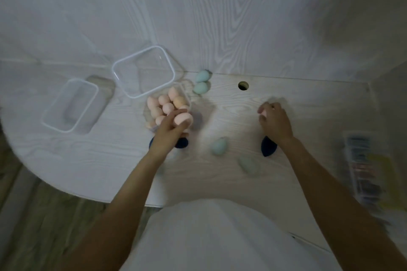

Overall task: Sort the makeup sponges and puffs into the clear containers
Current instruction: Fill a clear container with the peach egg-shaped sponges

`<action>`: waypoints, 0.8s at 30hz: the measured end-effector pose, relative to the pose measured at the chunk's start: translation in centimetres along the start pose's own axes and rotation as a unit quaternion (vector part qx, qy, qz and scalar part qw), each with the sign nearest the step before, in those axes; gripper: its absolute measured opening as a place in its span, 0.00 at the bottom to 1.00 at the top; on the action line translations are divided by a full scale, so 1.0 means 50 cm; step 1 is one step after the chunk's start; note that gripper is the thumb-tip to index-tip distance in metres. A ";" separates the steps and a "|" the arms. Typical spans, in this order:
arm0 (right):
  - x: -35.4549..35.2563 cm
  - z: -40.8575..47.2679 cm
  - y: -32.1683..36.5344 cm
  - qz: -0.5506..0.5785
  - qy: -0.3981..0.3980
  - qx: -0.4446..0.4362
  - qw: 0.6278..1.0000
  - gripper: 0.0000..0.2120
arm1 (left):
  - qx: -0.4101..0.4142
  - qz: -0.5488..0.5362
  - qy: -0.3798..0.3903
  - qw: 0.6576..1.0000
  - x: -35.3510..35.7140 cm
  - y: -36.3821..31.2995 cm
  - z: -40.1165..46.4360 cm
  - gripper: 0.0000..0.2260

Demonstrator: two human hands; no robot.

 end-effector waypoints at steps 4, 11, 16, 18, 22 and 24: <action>0.036 -0.099 0.159 0.121 0.035 -0.088 0.988 0.13 | 0.065 0.133 -0.047 0.988 -0.138 -0.014 0.012 0.16; 0.097 -0.185 0.317 0.209 0.053 -0.115 0.970 0.27 | 0.134 0.483 -0.005 0.865 -0.243 0.010 0.093 0.15; 0.090 -0.186 0.341 0.236 0.008 -0.095 0.967 0.25 | 0.146 0.567 0.055 0.809 -0.225 0.023 0.129 0.13; 0.091 -0.184 0.338 0.244 -0.007 -0.072 0.967 0.25 | 0.149 0.609 0.074 0.776 -0.219 0.037 0.136 0.12; 0.103 -0.177 0.336 0.272 -0.035 -0.049 0.960 0.20 | 0.169 0.686 0.091 0.702 -0.206 0.056 0.149 0.10; 0.113 -0.170 0.342 0.291 -0.038 -0.048 0.955 0.17 | 0.162 0.697 0.106 0.691 -0.205 0.066 0.155 0.09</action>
Point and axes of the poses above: each hand's wrist, its own z-axis towards the middle knuckle, its own x-axis out of the palm, y = z × x, the point moved 6 cm from there along z, towards the middle knuckle, and after that the axes turned 8 degrees about x, right-handed, at the moved point
